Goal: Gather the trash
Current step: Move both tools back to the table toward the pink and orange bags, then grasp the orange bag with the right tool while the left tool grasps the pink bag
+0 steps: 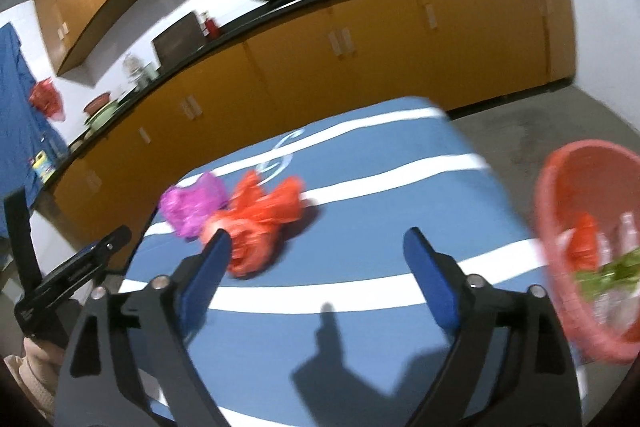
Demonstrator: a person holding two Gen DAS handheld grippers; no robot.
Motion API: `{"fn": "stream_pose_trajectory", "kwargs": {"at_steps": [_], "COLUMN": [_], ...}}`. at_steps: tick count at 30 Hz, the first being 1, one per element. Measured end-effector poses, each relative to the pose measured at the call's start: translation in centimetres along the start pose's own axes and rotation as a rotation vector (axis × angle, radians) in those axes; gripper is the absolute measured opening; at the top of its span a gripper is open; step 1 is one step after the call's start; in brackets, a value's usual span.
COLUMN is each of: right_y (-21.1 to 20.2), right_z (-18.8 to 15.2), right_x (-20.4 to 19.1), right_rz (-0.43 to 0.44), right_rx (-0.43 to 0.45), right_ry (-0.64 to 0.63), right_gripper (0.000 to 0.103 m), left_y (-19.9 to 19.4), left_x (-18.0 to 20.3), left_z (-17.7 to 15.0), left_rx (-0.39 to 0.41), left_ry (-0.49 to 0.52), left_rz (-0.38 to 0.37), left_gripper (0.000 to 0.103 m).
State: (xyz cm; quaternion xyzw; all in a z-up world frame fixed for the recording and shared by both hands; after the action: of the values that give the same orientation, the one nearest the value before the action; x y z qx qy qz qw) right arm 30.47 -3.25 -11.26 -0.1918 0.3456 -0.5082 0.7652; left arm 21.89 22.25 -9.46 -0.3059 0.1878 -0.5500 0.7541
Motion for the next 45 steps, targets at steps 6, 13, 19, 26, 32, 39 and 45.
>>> {"fn": "stream_pose_trajectory", "kwargs": {"at_steps": [6,13,19,26,32,39,45], "right_y": [4.4,8.3,10.4,10.3,8.9,8.2,8.0], "right_z": [-0.5,0.4,0.0,-0.2,-0.4,-0.4,-0.5], "right_x": [-4.2,-6.4,-6.3,-5.6,-3.4,-2.2,-2.0], "right_rz": [-0.017,-0.110,-0.154,-0.135,-0.151,-0.153,-0.146], "right_rx": [-0.045,-0.054,-0.072,-0.076,-0.065,-0.070,-0.073], "right_ry": [-0.001,-0.031,-0.055,-0.100,-0.096,-0.083,-0.080], "right_gripper": [0.091,0.095,0.089,0.059,0.056,0.056,0.056], "left_y": [2.1,4.4,5.9,7.5,9.6,12.4,13.5], "left_x": [-3.6,-4.8,-4.7,-2.3,0.0,2.0,2.6], "left_z": [1.1,3.0,3.4,4.2,5.3,5.3,4.5], "left_rx": [0.008,0.024,0.000,-0.028,-0.049,-0.138,-0.165], "left_ry": [0.010,0.003,-0.023,-0.049,-0.012,0.026,0.064], "left_rz": [0.072,0.071,0.036,-0.032,-0.067,-0.128,-0.129], "left_gripper": [0.095,0.097,0.101,0.101,0.101,0.101,0.101]}}
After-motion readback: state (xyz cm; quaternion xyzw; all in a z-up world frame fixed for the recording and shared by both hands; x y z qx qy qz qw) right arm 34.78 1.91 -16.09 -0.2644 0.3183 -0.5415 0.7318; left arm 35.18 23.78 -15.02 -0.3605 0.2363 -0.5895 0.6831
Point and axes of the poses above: each gripper's, at about its wrist camera, not at the fingertips, and y roughly the way its jaws point, x to its right, z to its top, the point moved 6 cm from there along y, roughly the way its jaws point, and after that the axes turned 5 degrees about -x, right-handed, at the moved point
